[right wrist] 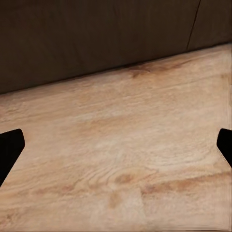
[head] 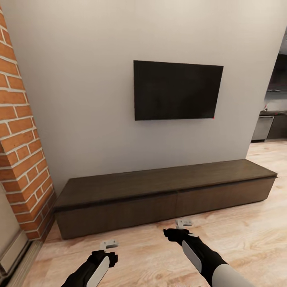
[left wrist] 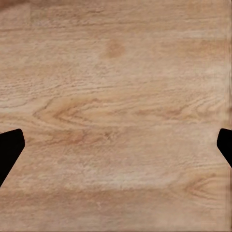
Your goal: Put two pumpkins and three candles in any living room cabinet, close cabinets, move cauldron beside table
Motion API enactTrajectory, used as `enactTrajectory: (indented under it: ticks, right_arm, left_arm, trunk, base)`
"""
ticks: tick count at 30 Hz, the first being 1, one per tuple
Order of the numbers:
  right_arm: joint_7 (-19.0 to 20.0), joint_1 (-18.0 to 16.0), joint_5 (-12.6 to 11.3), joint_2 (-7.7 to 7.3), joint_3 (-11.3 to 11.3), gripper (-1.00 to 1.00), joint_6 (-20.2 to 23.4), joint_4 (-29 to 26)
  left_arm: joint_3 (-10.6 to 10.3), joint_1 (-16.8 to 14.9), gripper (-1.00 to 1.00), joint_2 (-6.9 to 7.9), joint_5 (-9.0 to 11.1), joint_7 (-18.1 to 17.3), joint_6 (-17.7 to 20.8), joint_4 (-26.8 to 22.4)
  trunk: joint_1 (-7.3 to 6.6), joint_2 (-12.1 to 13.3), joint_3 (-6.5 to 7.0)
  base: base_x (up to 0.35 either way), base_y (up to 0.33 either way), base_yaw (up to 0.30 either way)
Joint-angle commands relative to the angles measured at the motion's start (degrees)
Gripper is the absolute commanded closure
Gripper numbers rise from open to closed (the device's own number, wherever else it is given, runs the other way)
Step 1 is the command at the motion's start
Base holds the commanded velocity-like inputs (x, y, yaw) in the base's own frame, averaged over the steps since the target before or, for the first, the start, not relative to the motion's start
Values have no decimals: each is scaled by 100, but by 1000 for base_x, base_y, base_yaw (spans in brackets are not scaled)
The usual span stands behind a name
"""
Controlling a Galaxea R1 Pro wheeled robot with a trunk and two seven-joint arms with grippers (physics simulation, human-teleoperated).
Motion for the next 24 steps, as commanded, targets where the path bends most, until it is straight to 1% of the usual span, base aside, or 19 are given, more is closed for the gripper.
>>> enactTrajectory:
  ticks: [1, 7, 14, 22, 24]
  right_arm:
    - [-48, -5, -41, -4, 37, -100, 20, -9]
    - [-40, -5, -41, 2, 37, -100, 14, -3]
    - [-40, -5, -41, 3, 37, -100, 12, 0]
    - [-42, -5, -41, 0, 37, -100, 12, 0]
    - [-41, -5, -41, 2, 37, -100, 12, 0]
  left_arm:
    - [-25, -3, -100, 5, 62, 57, 11, -11]
    - [-25, -3, -100, 5, 52, 57, 5, -11]
    - [-25, -3, -100, 7, 75, 57, -209, -6]
    - [-32, -3, -100, 10, 75, 51, -243, -3]
    - [-33, -3, -100, 12, 48, 52, -249, 42]
  trunk:
    - [-1, -3, -9]
    - [-1, -3, -23]
    - [-1, -3, -42]
    - [-1, -3, -67]
    - [-1, -3, -73]
  base:
    - [0, 0, -275]
    - [0, 0, -275]
    - [0, 0, -275]
    - [0, 0, -275]
    - [0, 0, -275]
